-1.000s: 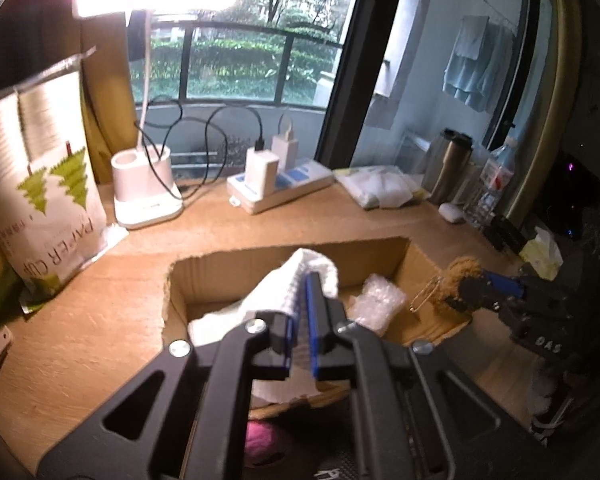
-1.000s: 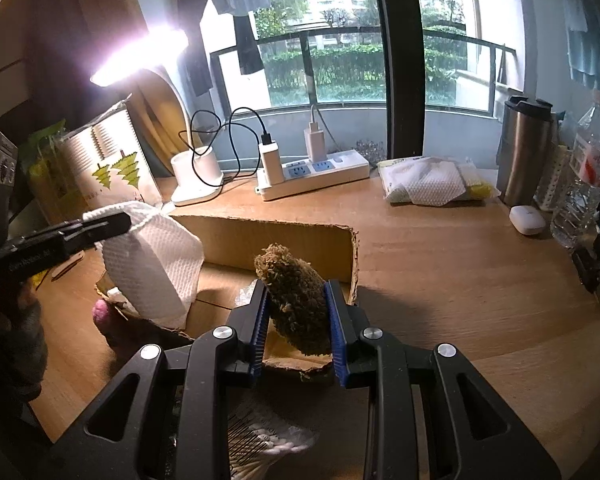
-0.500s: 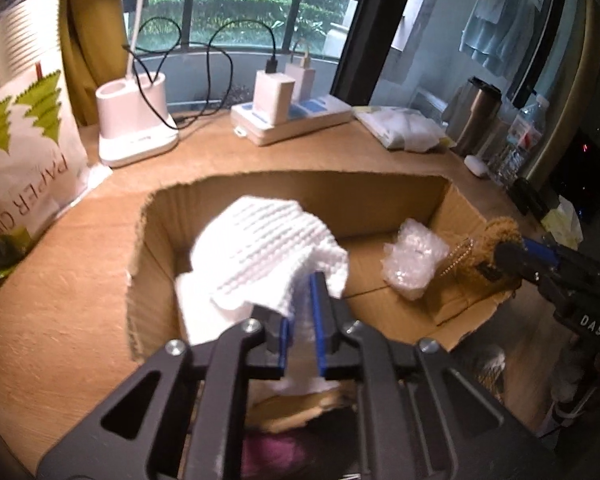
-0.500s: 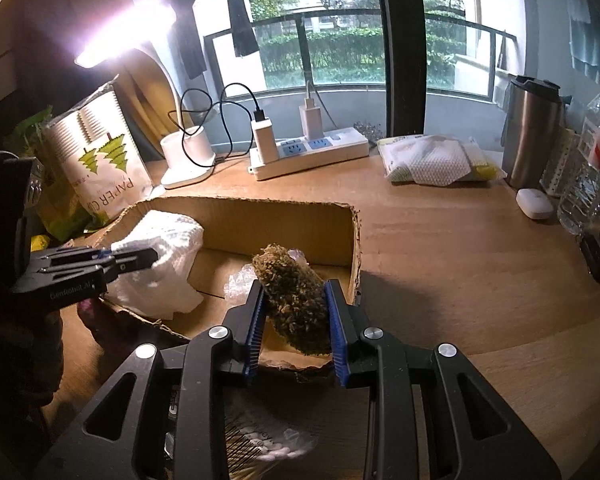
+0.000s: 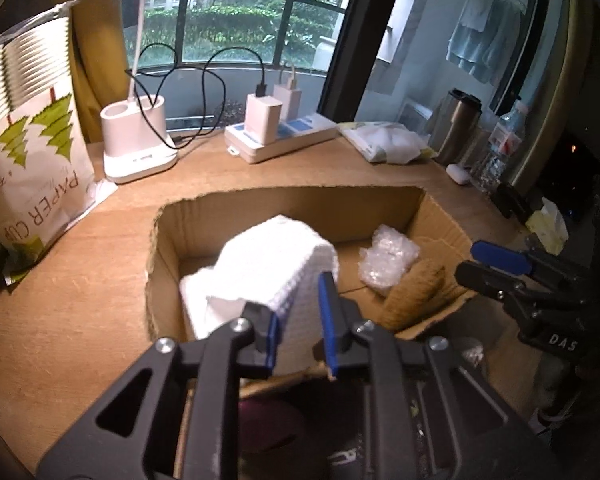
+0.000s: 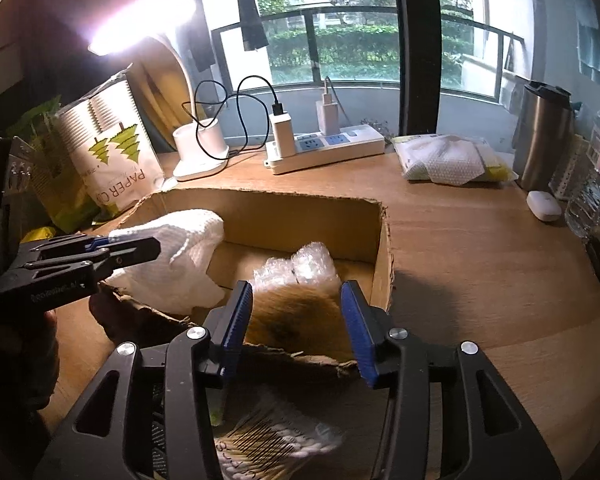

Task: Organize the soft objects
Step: 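Carry the cloth and fuzzy ball into the box and open both grippers, then grasp the black glove with the left gripper while the right grasps the cotton swab bag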

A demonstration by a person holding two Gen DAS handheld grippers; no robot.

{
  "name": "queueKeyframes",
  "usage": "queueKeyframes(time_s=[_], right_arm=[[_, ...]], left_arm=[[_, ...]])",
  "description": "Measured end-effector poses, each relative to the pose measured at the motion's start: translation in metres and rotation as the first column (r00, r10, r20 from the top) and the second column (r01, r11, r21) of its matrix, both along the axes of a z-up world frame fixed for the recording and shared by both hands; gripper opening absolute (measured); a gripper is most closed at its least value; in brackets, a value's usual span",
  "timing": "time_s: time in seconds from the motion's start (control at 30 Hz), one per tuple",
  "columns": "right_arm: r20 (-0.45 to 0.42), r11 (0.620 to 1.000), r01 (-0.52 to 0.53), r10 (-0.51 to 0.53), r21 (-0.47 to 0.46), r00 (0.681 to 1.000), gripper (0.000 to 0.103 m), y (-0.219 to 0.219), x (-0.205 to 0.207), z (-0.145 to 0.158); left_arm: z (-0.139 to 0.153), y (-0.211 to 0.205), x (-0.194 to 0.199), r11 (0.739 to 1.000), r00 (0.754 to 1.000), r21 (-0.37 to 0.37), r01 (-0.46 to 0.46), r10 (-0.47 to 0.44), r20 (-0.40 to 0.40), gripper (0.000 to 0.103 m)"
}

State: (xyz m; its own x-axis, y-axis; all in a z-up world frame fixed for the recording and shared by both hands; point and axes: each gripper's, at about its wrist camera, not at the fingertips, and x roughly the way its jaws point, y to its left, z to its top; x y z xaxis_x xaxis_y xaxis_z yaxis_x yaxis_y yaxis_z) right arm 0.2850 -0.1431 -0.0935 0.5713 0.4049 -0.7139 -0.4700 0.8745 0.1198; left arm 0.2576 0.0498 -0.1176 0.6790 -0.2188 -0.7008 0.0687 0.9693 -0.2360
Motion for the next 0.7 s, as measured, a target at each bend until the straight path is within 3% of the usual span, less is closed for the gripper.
queueKeyframes(time_s=[0.33,0.4,0.43,0.7], right_arm=[[0.051,1.0,0.005,-0.005,-0.002,0.999,0.049,0.001,-0.024,0.019],[0.06,1.0,0.011,-0.011,0.001,0.998,0.049,-0.001,-0.028,0.022],[0.065,1.0,0.013,-0.013,0.002,0.998,0.049,-0.003,-0.03,0.024],[0.093,1.0,0.016,-0.017,0.01,0.995,0.05,-0.005,-0.049,0.034]], left_arm=[[0.014,-0.004,-0.015,1.0,0.999,0.009,0.015,-0.015,0.04,0.025],[0.017,-0.006,-0.018,1.0,0.999,0.021,0.015,-0.016,0.042,0.068],[0.017,-0.006,-0.019,1.0,0.999,0.022,0.009,-0.01,0.044,0.1],[0.027,-0.006,-0.035,0.998,0.998,0.057,-0.021,0.017,0.066,0.102]])
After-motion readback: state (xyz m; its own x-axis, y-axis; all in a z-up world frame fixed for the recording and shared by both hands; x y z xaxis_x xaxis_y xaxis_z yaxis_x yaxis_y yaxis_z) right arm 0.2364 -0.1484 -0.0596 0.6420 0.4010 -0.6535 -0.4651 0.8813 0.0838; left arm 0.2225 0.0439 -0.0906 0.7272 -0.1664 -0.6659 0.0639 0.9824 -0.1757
